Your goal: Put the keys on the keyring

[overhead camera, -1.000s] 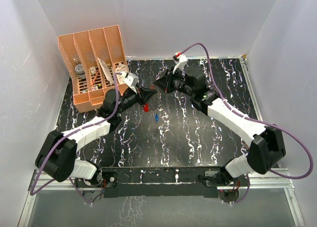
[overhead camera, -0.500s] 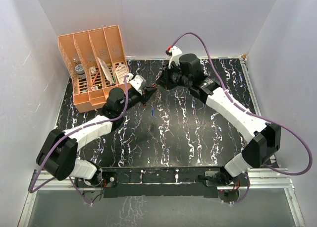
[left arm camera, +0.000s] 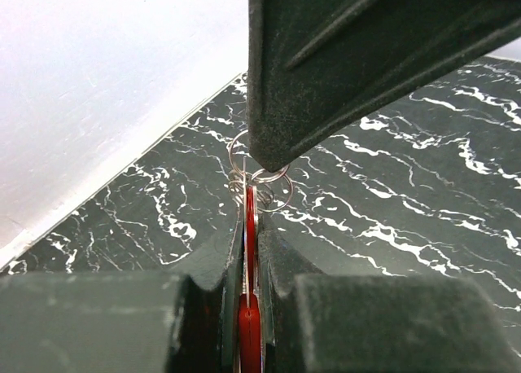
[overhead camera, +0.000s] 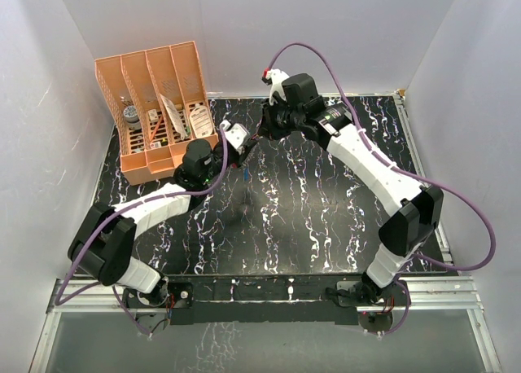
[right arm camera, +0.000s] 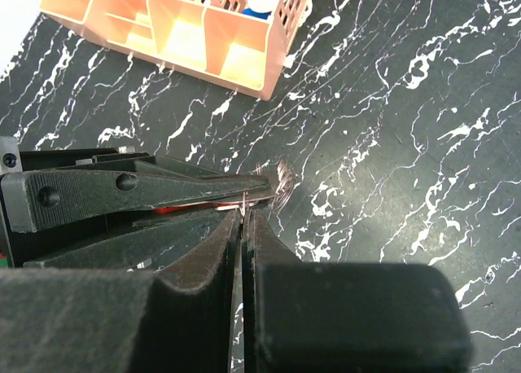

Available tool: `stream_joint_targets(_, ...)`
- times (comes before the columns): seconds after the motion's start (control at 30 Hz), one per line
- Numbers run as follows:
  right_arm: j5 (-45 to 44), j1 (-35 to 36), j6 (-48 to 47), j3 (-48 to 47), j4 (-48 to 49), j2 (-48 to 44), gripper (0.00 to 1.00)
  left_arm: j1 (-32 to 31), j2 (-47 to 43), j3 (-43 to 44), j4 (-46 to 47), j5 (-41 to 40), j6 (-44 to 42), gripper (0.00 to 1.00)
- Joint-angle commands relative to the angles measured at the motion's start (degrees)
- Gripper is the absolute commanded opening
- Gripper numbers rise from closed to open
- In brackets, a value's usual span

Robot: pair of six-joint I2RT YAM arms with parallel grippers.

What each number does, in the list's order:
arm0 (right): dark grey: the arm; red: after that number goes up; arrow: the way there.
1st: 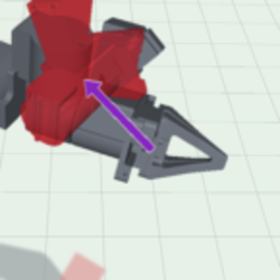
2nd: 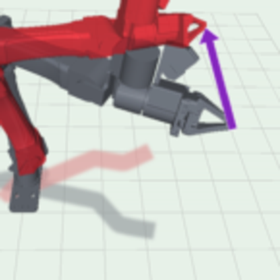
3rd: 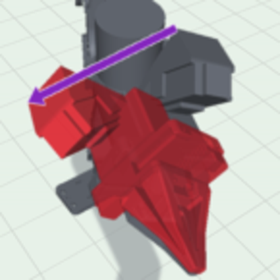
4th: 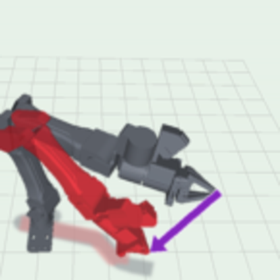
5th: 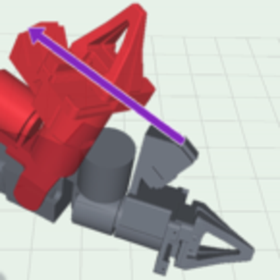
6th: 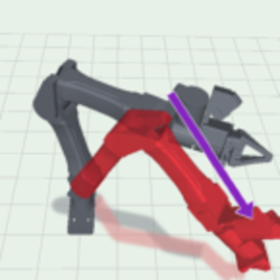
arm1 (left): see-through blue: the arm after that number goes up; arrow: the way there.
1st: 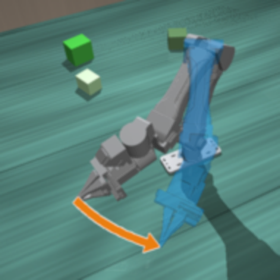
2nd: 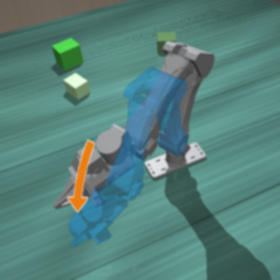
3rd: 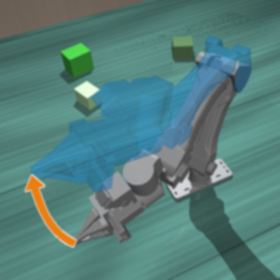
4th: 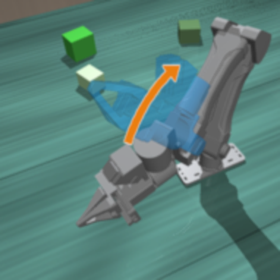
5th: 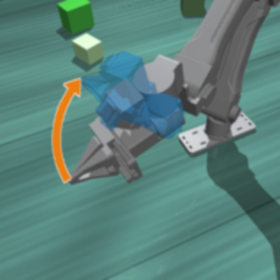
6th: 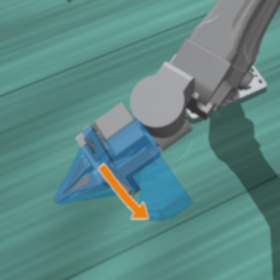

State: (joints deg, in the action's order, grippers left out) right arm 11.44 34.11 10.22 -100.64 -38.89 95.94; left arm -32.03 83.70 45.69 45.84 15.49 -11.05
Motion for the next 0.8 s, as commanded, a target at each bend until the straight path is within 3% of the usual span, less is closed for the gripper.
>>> stream_joint_targets(0.0, 1.4, -0.7, -1.5, -6.6, -5.8, -1.0, 0.00, 2.0, 1.7, -1.6, -1.6, -9.5, -6.8, 0.00)
stream_joint_targets(0.33, 2.6, -1.0, -1.8, -7.4, -7.0, -0.3, 0.00, 2.0, 2.9, -1.4, 2.9, -8.0, -11.2, 0.01)
stream_joint_targets(0.5, 2.9, -1.1, -2.0, -7.6, -7.5, 0.4, 0.00, 2.0, 4.0, -0.4, 2.7, -7.8, -11.1, 0.08)
stream_joint_targets(0.57, 3.6, -1.1, -2.0, -8.2, -8.0, 0.8, 0.00, 2.0, 4.4, -0.3, 3.2, -7.5, -10.5, 0.15)
stream_joint_targets(0.77, 4.5, -1.1, -1.9, -8.7, -8.1, 1.4, 0.00, 2.0, 5.3, -0.2, 4.6, -7.4, -9.3, 0.20)
